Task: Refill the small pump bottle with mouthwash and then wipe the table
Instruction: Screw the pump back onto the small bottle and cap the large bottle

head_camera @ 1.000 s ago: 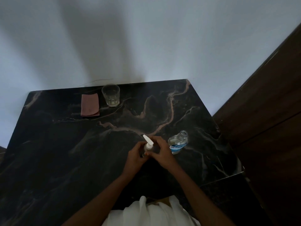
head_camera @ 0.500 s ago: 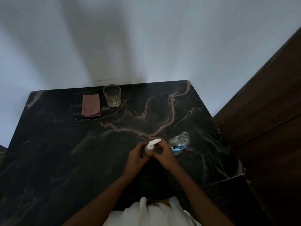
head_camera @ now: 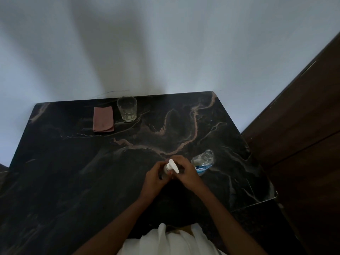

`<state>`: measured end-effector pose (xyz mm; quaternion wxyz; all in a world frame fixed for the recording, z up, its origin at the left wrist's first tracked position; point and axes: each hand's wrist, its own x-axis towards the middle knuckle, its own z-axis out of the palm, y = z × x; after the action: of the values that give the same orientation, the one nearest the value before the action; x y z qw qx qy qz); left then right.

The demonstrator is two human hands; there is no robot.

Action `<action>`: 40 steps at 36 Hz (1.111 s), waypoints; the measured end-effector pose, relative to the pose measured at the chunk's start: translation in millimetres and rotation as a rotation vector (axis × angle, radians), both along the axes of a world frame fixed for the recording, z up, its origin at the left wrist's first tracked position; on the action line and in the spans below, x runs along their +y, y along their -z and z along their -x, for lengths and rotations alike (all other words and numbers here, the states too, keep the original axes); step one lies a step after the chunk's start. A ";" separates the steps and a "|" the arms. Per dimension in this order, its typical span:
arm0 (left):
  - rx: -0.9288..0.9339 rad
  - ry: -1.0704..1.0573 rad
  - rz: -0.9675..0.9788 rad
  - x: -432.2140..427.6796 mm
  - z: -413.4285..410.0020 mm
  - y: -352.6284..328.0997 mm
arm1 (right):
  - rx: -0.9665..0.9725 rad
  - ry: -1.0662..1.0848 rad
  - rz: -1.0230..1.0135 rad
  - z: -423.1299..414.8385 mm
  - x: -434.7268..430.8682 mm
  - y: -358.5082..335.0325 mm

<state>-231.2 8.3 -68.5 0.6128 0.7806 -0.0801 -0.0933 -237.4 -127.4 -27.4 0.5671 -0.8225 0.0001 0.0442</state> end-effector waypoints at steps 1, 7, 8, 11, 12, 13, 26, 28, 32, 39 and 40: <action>0.000 -0.003 0.004 -0.1 0.3 0.1 | -0.003 -0.017 0.033 -0.6 -1.5 -0.1; -0.009 -0.013 -0.026 0.2 0.0 0.0 | -0.034 0.119 0.139 0.1 8.1 1.1; -0.009 -0.017 -0.027 0.2 0.0 -0.5 | -0.043 0.143 0.148 1.1 10.2 1.5; -0.013 -0.018 -0.025 -0.4 0.6 -1.7 | -0.068 0.197 0.166 3.9 13.1 2.6; -0.011 -0.017 -0.021 -0.6 0.9 -2.1 | -0.068 0.211 0.169 4.7 13.6 3.2; -0.004 -0.018 -0.015 -0.8 1.4 -2.4 | -0.064 0.221 0.176 5.2 14.3 2.9; 0.156 0.069 0.074 12.5 0.4 -5.8 | 0.045 0.154 0.057 19.3 -3.4 -4.0; 0.170 0.053 0.083 19.1 -3.5 -8.4 | 0.106 0.090 0.106 24.7 -13.3 -7.6; 0.116 0.020 0.113 28.0 -14.8 -24.7 | 0.207 -0.035 0.154 36.1 -33.3 -12.4; -0.010 0.080 0.094 20.3 -33.9 -72.0 | 0.239 0.008 0.190 44.6 -68.3 -24.3; -0.029 0.101 0.077 16.1 -36.5 -77.4 | 0.238 0.018 0.193 44.7 -73.6 -26.1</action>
<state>-194.8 24.4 8.8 0.6358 0.7526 -0.1317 -0.1099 -282.1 -201.0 -1.3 0.4818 -0.8620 0.0790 0.1362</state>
